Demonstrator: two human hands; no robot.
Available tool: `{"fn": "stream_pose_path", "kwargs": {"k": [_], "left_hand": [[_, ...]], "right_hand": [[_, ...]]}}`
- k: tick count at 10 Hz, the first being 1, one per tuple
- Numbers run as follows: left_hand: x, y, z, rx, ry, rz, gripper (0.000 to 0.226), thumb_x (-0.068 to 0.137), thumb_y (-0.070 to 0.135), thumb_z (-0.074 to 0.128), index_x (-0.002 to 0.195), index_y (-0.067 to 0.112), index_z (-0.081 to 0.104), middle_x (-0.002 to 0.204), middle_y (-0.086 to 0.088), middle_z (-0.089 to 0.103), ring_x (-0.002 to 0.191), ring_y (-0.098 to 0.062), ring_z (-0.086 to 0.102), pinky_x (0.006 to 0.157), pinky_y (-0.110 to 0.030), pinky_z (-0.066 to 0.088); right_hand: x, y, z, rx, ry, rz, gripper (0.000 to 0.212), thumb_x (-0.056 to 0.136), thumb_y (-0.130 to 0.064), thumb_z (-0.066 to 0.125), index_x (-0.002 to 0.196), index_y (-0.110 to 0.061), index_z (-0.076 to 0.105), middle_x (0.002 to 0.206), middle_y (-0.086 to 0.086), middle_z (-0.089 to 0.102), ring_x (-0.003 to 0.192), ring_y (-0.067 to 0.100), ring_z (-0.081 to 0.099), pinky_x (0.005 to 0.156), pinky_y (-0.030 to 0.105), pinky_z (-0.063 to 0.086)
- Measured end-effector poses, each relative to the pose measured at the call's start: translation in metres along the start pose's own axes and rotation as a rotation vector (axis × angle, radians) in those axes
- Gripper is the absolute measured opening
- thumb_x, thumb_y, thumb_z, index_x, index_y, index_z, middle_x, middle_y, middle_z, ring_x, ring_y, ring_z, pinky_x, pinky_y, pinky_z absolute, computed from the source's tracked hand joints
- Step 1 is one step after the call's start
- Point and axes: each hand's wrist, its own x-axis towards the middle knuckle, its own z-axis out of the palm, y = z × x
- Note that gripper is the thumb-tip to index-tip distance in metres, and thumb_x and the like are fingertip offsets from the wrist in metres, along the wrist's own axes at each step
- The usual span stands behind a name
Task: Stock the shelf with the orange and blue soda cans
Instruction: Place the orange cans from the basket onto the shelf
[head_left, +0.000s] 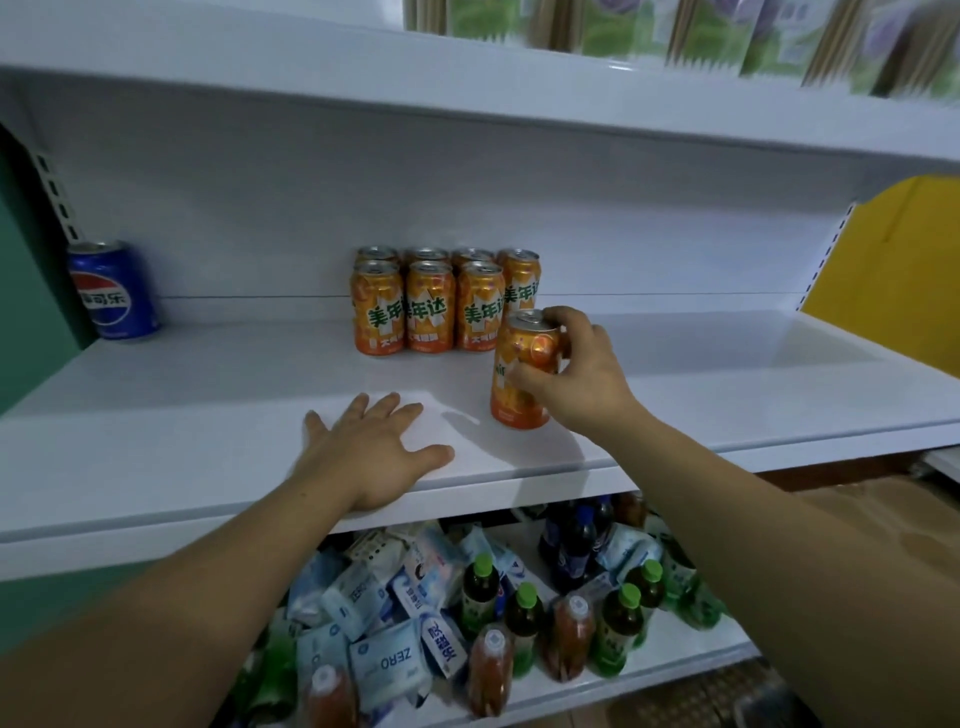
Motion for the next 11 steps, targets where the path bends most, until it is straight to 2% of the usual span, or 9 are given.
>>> {"fn": "stream_pose_path", "kwargs": {"k": [1, 2, 3, 4, 5, 8, 9, 11], "left_hand": [[0.0, 0.0, 0.0, -0.001, 0.0, 0.0, 0.082, 0.081, 0.082, 0.023, 0.151, 0.041, 0.007, 0.161, 0.014, -0.002, 0.148, -0.016, -0.005, 0.114, -0.061, -0.002], [0.0, 0.0, 0.0, 0.001, -0.001, 0.0, 0.082, 0.082, 0.081, 0.022, 0.151, 0.041, 0.006, 0.161, 0.014, -0.002, 0.148, -0.016, -0.005, 0.114, -0.061, -0.002], [0.0, 0.0, -0.001, 0.001, -0.005, 0.002, 0.082, 0.082, 0.081, 0.022, 0.151, 0.041, 0.006, 0.161, 0.014, -0.003, 0.148, -0.015, -0.005, 0.114, -0.061, -0.002], [0.0, 0.0, 0.0, 0.0, -0.007, -0.001, 0.082, 0.082, 0.081, 0.021, 0.151, 0.041, 0.006, 0.161, 0.014, -0.003, 0.148, -0.015, -0.005, 0.114, -0.061, -0.002], [0.0, 0.0, 0.0, -0.011, -0.011, -0.001, 0.081, 0.082, 0.081, 0.022, 0.151, 0.041, 0.006, 0.161, 0.014, -0.003, 0.148, -0.014, -0.006, 0.115, -0.061, -0.004], [0.0, -0.001, 0.001, -0.022, -0.01, 0.001, 0.081, 0.082, 0.081, 0.022, 0.15, 0.043, 0.004, 0.16, 0.016, -0.005, 0.148, -0.012, -0.007, 0.116, -0.058, -0.005], [0.0, -0.001, 0.002, -0.023, -0.015, -0.002, 0.08, 0.082, 0.081, 0.022, 0.15, 0.044, 0.003, 0.16, 0.017, -0.006, 0.148, -0.011, -0.008, 0.116, -0.057, -0.006], [0.0, -0.004, 0.004, -0.039, 0.001, -0.002, 0.084, 0.077, 0.085, 0.02, 0.149, 0.046, 0.003, 0.159, 0.019, -0.006, 0.147, -0.008, -0.009, 0.117, -0.056, -0.006]], "right_hand": [[0.004, -0.001, 0.001, 0.036, 0.007, 0.009, 0.052, 0.089, -0.033, 0.064, 0.135, -0.032, 0.038, 0.128, -0.002, 0.048, 0.113, 0.02, 0.051, 0.087, 0.034, 0.048], [0.008, -0.002, 0.001, -0.047, 0.057, -0.023, 0.057, 0.083, -0.035, 0.072, 0.128, -0.03, 0.038, 0.125, -0.001, 0.046, 0.108, 0.017, 0.05, 0.085, 0.032, 0.049], [0.006, 0.004, 0.002, 0.008, -0.007, -0.032, 0.064, 0.083, -0.024, 0.072, 0.132, -0.03, 0.032, 0.124, -0.005, 0.044, 0.107, 0.014, 0.047, 0.085, 0.031, 0.047], [0.009, 0.01, 0.006, -0.006, -0.014, -0.033, 0.073, 0.083, -0.02, 0.073, 0.138, -0.03, 0.026, 0.123, -0.006, 0.046, 0.109, 0.017, 0.052, 0.09, 0.036, 0.05], [0.021, 0.015, 0.011, -0.052, 0.065, -0.011, 0.081, 0.081, -0.021, 0.075, 0.144, -0.029, 0.024, 0.134, 0.004, 0.041, 0.118, 0.025, 0.051, 0.097, 0.044, 0.049], [0.062, 0.041, 0.025, -0.155, 0.101, 0.01, 0.096, 0.087, -0.025, 0.068, 0.153, -0.032, -0.001, 0.14, 0.01, 0.037, 0.122, 0.034, 0.05, 0.093, 0.046, 0.047], [0.08, 0.048, 0.032, -0.161, 0.111, 0.027, 0.096, 0.087, -0.031, 0.067, 0.154, -0.026, -0.002, 0.145, 0.008, 0.034, 0.125, 0.033, 0.047, 0.095, 0.043, 0.045], [0.116, 0.056, 0.044, -0.169, 0.118, 0.109, 0.089, 0.086, -0.034, 0.067, 0.153, -0.017, 0.011, 0.149, 0.007, 0.032, 0.132, 0.03, 0.041, 0.104, 0.043, 0.039]]}}
